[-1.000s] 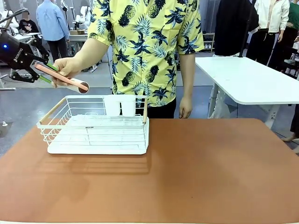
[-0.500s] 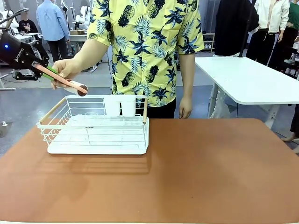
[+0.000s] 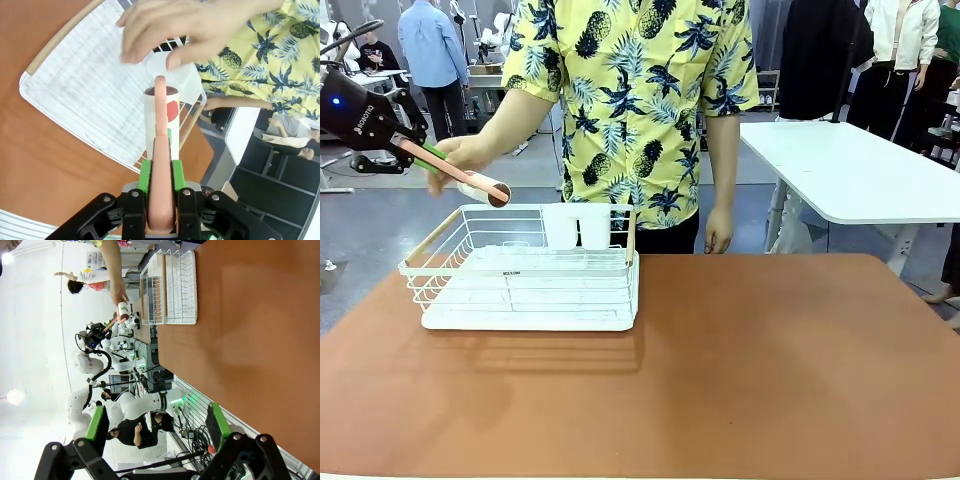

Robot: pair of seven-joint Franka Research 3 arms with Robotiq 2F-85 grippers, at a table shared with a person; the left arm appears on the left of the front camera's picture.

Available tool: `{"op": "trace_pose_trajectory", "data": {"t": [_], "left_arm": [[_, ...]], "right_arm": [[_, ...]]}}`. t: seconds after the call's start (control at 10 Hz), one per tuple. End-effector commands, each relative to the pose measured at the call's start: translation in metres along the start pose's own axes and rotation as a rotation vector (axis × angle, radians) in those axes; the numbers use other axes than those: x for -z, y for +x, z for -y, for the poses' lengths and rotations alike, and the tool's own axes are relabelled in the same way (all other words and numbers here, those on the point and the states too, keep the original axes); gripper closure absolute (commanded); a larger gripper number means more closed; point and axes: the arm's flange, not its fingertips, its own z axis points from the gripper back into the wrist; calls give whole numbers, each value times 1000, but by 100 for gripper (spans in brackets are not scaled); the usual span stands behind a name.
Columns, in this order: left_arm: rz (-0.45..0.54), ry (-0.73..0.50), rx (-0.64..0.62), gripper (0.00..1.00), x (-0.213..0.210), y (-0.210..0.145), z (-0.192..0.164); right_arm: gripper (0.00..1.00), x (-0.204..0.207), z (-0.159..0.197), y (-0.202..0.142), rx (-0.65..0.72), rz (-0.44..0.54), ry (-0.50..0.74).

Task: Clean the table.
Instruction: Pick up the Lint Roller when the human hands it over, then clean the table with the Lint Roller when the human lifts the Dish drying rack.

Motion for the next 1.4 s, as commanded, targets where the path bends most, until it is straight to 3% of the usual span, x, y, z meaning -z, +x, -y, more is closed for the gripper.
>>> {"op": "trace_pose_trajectory", "data": {"t": [0.0,1.3], "left_arm": [[7,6,-6,91,0,0,0],[7,6,-6,91,0,0,0]], "right_arm": [[0,-1,-2,-1,-4,-1,4],[0,-1,-2,-1,-4,-1,4]]}}
